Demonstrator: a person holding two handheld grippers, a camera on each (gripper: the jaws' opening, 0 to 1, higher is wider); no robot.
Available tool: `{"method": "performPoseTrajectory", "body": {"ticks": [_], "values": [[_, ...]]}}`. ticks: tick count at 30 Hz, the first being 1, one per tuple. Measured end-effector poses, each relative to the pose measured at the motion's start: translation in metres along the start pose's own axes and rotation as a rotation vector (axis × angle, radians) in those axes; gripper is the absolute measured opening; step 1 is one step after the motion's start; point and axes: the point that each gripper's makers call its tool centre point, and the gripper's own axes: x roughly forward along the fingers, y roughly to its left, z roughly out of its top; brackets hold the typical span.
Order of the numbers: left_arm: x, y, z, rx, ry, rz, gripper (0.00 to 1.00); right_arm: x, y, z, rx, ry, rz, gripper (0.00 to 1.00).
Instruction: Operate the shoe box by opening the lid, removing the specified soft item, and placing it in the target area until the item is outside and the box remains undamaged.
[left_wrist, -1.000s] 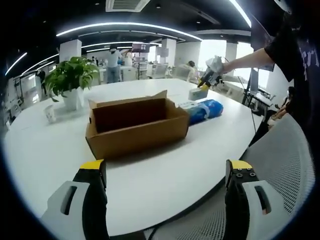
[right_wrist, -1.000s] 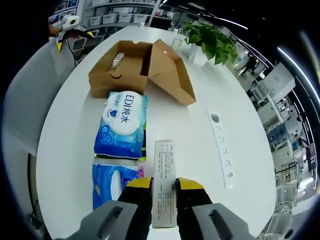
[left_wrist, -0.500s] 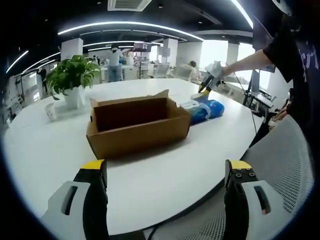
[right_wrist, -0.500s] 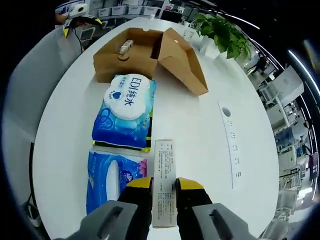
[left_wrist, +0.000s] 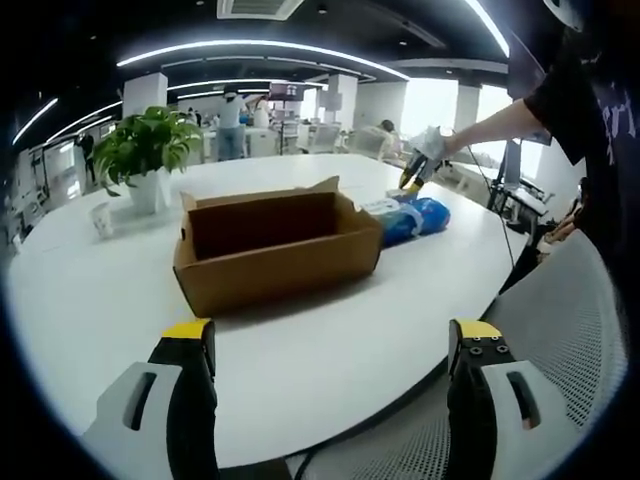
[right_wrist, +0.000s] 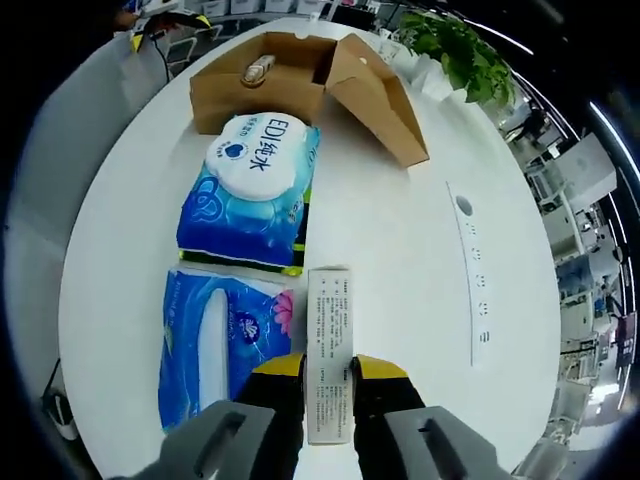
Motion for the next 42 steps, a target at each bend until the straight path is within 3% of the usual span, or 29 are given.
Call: {"method": "performPoseTrajectory", "body": {"ticks": [21, 33, 42], "values": [[-0.001, 0.0, 0.001, 0.004, -0.008, 0.0, 0.96, -0.003, 0.001, -0.002, 0.001, 0.034, 0.0, 0.14], [-0.001, 0.001, 0.002, 0.001, -0.014, 0.005, 0.95, -0.003, -0.007, -0.004, 0.078, 0.031, -0.025, 0.15], [-0.001, 0.002, 0.003, -0.002, -0.021, 0.01, 0.95, -0.005, -0.009, -0.003, 0.088, 0.032, -0.031, 0.2]]}}
